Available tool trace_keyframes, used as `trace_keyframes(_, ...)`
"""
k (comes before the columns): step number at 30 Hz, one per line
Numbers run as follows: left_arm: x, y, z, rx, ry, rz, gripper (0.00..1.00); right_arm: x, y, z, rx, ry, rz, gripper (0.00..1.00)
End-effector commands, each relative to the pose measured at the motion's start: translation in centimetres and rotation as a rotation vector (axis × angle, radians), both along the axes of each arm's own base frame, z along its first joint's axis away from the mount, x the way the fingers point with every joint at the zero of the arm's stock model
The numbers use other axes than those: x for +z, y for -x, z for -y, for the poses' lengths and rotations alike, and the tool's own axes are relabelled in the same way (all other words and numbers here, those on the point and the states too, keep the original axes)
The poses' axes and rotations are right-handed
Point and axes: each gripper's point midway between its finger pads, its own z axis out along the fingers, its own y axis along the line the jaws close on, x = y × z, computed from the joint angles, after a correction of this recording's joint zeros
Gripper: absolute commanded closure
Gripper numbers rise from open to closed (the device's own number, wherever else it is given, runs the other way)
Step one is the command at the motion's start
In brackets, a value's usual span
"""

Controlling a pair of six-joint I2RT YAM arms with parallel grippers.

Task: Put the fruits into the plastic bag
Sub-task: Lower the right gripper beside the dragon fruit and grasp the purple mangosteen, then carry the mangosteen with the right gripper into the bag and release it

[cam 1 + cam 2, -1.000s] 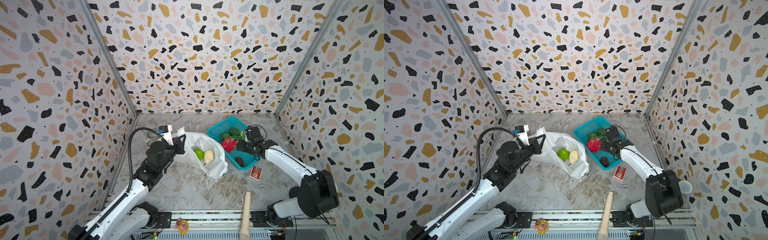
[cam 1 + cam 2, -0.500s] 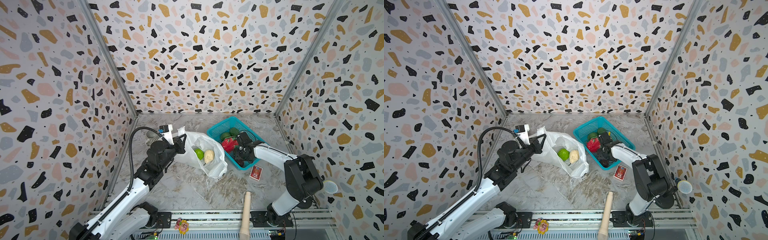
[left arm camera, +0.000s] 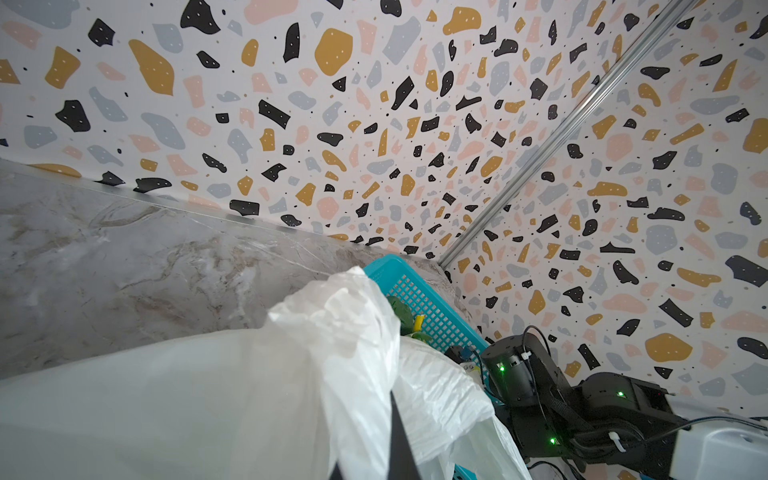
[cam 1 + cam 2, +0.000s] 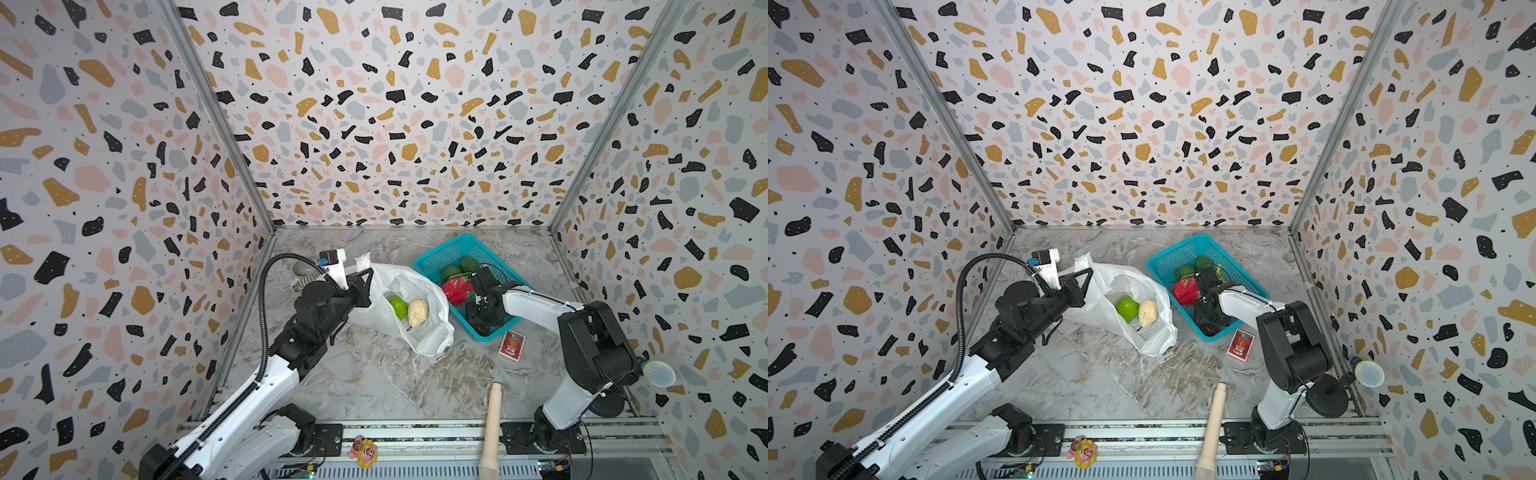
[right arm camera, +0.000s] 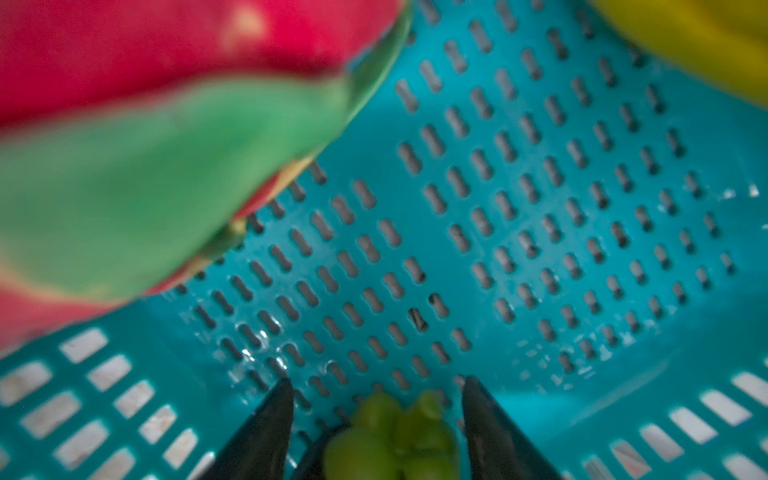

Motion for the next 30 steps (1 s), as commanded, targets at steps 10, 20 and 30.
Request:
trace_keyframes(10, 2.3, -0.1, 0.4, -0.015, 0.012, 0.072, 1.00, 5.6, -1.5, -1.5, 0.004, -0.106, 0.125, 0.89)
trace_keyframes(20, 2.4, -0.2, 0.4, -0.013, 0.000, 0.062, 1.00, 20.0, -2.9, -6.5, 0.140, -0.401, 0.542, 0.87)
trace_keyframes(30, 2.3, 0.0, 0.5, -0.021, 0.012, 0.058, 1.00, 30.6, 5.8, -16.3, 0.613, -0.711, 0.848, 0.84)
